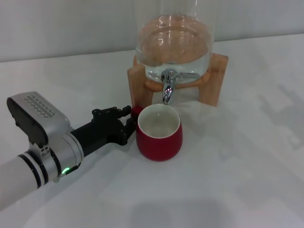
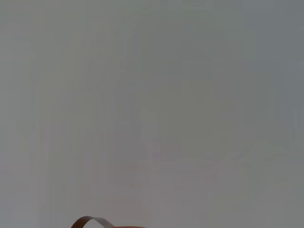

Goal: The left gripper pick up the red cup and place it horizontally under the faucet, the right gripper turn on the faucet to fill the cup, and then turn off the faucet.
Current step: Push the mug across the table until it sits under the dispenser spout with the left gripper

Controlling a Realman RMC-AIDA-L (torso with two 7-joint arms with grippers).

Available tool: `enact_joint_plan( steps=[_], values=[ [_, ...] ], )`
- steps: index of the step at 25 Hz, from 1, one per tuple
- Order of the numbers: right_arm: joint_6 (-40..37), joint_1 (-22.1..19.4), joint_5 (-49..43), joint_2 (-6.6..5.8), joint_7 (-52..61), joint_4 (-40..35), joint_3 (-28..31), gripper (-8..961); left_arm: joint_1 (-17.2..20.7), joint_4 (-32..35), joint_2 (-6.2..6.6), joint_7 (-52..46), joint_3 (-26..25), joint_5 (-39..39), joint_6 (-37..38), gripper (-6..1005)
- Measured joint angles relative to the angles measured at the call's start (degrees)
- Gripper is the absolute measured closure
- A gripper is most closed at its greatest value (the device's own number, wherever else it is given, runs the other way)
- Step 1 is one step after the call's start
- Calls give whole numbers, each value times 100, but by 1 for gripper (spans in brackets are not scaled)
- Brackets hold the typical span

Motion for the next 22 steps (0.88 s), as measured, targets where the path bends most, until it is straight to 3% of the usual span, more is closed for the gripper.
enact_joint_plan(
  steps=[12, 18, 22],
  values=[
    [2, -11, 1, 0, 0, 11, 0, 198, 30, 16, -4, 4, -28, -22, 8, 688],
    [13, -11, 12, 0, 0, 2, 0, 198, 48, 34, -12, 6, -41, -46, 10, 569],
    [13, -12, 15, 0, 0, -1, 0, 198, 87, 37, -12, 8, -48, -52, 10, 565]
  ],
)
